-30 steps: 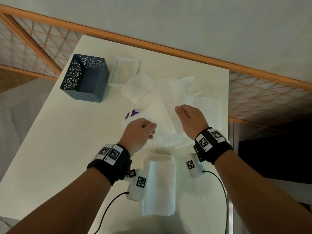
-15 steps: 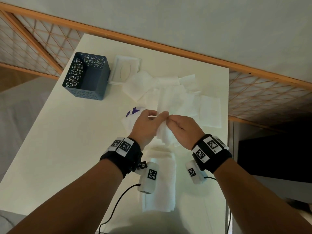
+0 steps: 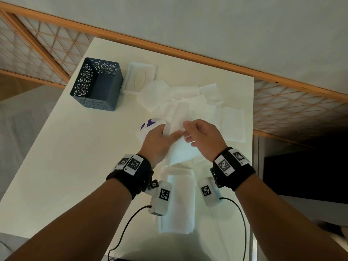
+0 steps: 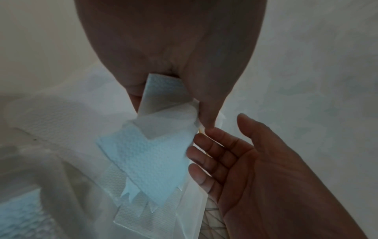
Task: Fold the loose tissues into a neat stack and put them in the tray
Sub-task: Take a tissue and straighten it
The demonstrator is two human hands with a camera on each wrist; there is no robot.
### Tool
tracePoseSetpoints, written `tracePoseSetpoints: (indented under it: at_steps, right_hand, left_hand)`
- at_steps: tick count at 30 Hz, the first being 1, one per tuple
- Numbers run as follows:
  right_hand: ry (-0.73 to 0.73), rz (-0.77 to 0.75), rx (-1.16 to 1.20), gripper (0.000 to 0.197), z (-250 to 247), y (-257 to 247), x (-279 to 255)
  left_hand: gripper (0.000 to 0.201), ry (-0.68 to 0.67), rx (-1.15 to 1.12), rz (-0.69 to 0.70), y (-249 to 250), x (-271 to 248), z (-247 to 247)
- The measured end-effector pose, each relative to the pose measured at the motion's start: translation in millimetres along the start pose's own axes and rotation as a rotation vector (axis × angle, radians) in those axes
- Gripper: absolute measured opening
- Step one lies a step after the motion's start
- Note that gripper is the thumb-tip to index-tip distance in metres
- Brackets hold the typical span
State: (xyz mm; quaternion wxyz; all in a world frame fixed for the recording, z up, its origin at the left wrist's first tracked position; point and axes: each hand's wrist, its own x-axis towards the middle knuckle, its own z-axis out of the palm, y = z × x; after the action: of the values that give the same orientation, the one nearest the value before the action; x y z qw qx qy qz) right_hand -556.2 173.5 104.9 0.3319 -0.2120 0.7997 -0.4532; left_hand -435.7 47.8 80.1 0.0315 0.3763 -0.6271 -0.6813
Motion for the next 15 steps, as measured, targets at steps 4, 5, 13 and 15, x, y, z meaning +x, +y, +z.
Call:
tracePoseSetpoints:
  at_steps: [4, 5, 13, 15]
  right_hand:
    - [0.016, 0.087, 0.101, 0.026, 1.1, -4.3, 6.1]
    - [0.014, 0.097, 0.109, 0.023, 1.7, -3.9, 7.8]
    - [0.006, 0.132, 0.221, 0.019, 3.8, -2.8, 11.2]
    - [0.021, 0.135, 0.221, 0.020, 4.4, -1.6, 11.1]
  left_hand:
    - [0.060, -0.018, 0.025, 0.058, -1.0, -0.9, 1.8]
    - [0.062, -0.030, 0.038, 0.063, -1.7, -0.7, 2.2]
    - [0.061, -0.022, 0.031, 0.052, -4.1, -4.5, 1.0]
    - [0.054, 0.001, 0.072, 0.064, -4.6, -5.6, 0.1]
